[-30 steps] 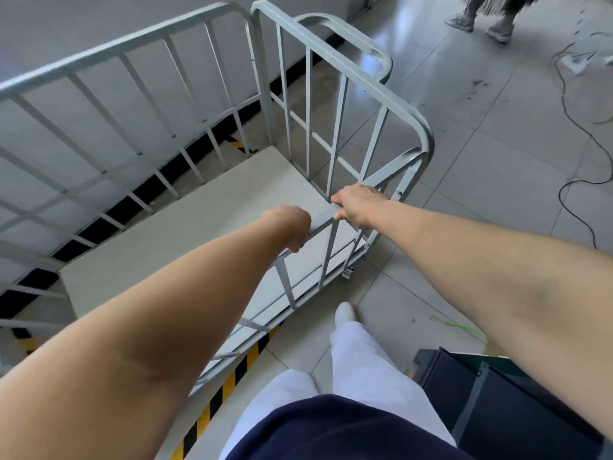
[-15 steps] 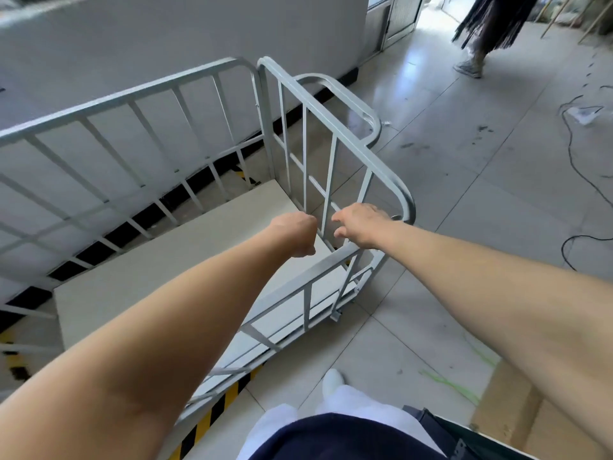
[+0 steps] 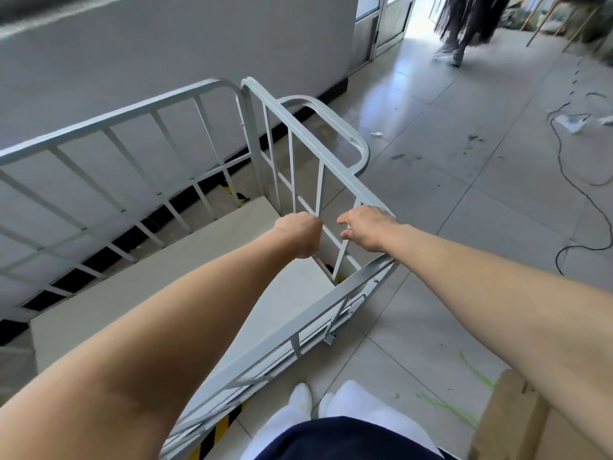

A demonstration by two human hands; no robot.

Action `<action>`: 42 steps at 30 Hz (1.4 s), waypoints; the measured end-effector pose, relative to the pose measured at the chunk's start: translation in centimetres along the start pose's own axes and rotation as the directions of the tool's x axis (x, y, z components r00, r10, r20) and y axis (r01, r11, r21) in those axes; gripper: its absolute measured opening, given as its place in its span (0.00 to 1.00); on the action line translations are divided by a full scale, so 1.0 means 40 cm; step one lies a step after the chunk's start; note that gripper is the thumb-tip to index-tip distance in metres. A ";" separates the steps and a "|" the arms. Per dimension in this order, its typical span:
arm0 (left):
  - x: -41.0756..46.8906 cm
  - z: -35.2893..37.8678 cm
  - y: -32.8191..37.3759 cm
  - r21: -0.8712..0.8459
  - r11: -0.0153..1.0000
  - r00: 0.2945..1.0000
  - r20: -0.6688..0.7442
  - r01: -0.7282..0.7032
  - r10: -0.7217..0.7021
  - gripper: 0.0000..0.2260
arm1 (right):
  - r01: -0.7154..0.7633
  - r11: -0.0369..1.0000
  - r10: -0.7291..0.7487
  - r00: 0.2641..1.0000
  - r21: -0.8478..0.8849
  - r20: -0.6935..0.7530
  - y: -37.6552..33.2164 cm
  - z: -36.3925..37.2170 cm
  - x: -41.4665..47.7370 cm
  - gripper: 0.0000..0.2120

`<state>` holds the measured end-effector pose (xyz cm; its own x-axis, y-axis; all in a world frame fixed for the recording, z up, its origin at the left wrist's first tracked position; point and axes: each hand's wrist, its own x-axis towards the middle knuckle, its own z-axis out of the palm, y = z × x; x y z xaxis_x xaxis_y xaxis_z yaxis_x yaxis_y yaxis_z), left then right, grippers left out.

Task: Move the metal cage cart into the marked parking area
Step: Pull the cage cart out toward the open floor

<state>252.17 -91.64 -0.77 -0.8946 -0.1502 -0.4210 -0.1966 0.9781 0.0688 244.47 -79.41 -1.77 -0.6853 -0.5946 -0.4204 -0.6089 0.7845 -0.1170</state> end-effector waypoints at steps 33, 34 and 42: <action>0.448 -0.187 0.287 -0.280 0.710 0.753 0.081 0.646 -0.653 0.13 | 0.733 0.564 -0.713 0.665 -0.381 0.224 0.365 -0.285 0.537 0.13; 0.463 -0.190 0.292 -0.279 0.705 0.749 0.088 0.651 -0.657 0.13 | 0.740 0.557 -0.719 0.657 -0.378 0.227 0.373 -0.291 0.547 0.13; 0.647 -0.271 0.310 -0.338 0.484 0.557 0.166 0.808 -0.814 0.14 | 0.851 0.348 -0.815 0.482 -0.394 0.322 0.422 -0.374 0.766 0.15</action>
<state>222.25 -84.97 -1.00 -0.2714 -0.8556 -0.4407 -0.9530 0.3030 -0.0015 207.21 -87.02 -3.18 0.2946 -0.8693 -0.3969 -0.9521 -0.3025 -0.0443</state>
